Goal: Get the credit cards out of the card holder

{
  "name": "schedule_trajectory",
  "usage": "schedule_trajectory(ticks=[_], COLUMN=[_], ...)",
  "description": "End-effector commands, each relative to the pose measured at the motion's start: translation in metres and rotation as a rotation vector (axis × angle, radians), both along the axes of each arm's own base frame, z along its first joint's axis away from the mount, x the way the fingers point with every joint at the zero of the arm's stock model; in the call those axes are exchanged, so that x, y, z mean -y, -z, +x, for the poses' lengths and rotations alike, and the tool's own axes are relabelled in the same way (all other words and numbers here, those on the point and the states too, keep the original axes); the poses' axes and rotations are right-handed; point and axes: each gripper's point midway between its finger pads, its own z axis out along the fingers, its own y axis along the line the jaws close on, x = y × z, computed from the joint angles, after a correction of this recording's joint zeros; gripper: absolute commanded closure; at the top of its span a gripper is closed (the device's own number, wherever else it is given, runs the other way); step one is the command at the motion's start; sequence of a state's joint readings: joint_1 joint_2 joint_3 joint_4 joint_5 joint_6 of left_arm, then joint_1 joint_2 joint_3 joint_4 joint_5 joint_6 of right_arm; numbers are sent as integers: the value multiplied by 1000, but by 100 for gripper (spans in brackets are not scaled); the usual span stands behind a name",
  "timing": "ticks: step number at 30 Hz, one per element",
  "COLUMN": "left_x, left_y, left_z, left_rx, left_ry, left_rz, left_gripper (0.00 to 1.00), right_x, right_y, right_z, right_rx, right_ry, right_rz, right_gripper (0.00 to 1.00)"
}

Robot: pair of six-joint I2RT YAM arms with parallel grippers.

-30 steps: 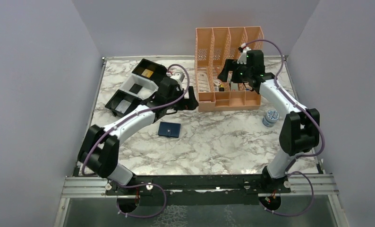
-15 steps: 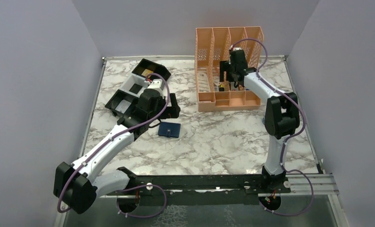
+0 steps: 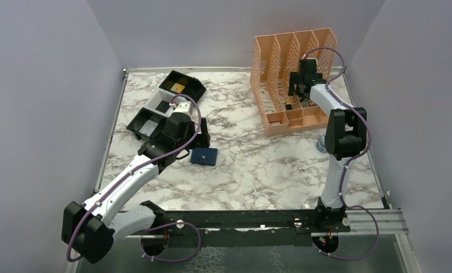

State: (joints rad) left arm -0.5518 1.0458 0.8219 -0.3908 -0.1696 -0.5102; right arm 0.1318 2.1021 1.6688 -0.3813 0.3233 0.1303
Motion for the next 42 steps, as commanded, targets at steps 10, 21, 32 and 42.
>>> schedule_trajectory(ticks=[10,21,32,42], left_x=[-8,-29,-50,-71], left_y=[7,-8,16,43], left_z=[10,95,191,240], left_rx=[-17,-34,-84,-118], left_ry=[-44,-156,-380,-616], left_rz=[36,44,37,-36], left_gripper=[1,1,1,12], right_x=[71,-22,-62,-74], right_y=[-21,-124,-138,-150], right_z=[4,-48,-133,-191], right_rx=[-12,204,199,206], right_ry=[36,-267,-387,-427], right_rz=[110,521,718,769], right_gripper=[15,13,13,13])
